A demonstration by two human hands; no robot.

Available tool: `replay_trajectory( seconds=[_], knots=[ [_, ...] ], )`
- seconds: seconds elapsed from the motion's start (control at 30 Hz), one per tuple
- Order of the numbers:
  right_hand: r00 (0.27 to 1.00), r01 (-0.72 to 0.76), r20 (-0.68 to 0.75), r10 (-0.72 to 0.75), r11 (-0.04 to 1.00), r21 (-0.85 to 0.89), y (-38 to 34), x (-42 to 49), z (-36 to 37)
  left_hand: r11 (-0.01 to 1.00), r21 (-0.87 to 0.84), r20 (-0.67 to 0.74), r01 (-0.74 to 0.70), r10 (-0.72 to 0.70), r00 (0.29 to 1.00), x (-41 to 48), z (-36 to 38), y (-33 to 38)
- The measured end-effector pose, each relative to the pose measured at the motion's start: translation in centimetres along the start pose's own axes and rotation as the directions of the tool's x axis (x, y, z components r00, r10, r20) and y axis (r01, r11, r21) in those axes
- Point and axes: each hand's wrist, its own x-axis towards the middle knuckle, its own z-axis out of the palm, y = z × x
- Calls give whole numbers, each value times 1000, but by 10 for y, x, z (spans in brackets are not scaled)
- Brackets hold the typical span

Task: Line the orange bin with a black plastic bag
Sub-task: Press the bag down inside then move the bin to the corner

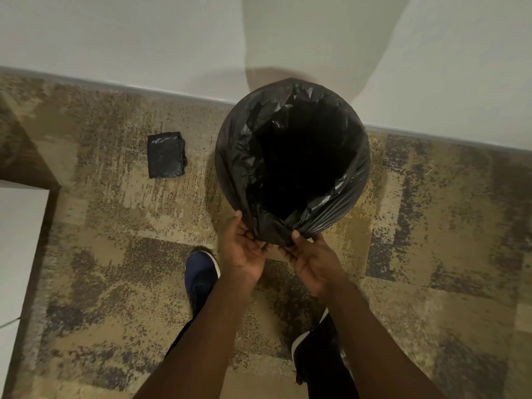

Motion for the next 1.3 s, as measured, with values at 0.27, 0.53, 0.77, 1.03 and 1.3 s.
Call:
replay_trajectory(
  seconds=[0.27, 0.53, 0.77, 1.03, 1.3],
  knots=[
    [999, -49, -22, 48, 999, -20, 0, 3, -5, 999, 19, 15, -49, 49, 999, 26, -8, 27],
    [998, -57, -36, 57, 998, -6, -4, 1, -16, 994, 111, -15, 2, -1, 1000, 72, 8, 83],
    [990, 25, -137, -15, 997, 70, -24, 12, -8, 967, 249, -171, 54, -11, 985, 97, 16, 87],
    [757, 298, -458, -467, 869, -395, -82, 14, 3, 865, 473, -176, -166, 277, 945, 77, 28, 122],
    [818, 217, -405, -409, 871, -440, -107, 39, 24, 780, 552, 136, -294, 264, 955, 65, 59, 118]
  ],
)
